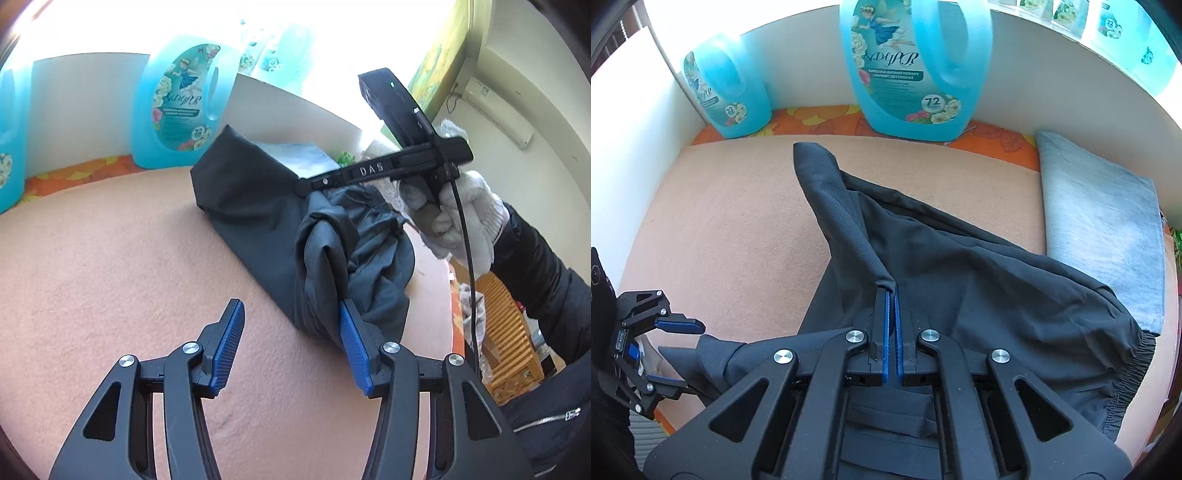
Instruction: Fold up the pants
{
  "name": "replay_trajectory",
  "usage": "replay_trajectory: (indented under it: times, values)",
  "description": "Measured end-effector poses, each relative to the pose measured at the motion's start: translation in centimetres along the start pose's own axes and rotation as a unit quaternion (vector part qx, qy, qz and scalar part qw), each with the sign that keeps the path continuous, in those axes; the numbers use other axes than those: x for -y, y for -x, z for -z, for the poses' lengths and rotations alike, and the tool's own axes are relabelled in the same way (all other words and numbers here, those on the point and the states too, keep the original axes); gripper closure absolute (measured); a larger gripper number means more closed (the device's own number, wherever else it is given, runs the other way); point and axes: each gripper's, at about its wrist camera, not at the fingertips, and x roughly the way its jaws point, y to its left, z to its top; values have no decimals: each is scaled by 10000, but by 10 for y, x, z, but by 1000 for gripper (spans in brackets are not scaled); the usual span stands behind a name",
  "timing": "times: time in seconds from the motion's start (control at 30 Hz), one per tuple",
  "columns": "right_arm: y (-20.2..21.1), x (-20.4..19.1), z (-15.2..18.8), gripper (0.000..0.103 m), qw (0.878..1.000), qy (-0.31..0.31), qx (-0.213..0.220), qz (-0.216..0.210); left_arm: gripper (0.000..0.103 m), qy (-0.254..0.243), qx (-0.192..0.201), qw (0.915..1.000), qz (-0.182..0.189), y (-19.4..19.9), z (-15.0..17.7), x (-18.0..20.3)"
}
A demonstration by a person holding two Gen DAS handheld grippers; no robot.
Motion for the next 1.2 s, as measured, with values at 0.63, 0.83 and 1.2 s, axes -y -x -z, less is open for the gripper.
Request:
replay_trajectory:
  times: [0.63,0.83,1.2]
  values:
    - [20,-13,-1,101,9992,286,254,-64,52,-91,24,9999,133,-22,-15,11]
    - [24,-19,0,101,9989,365,279,-30,65,-312,55,9992,244,-33,-11,36]
    - [15,-34,-15,101,9986,264,423,-159,101,-1172,140,9927,-254,-1,21,90]
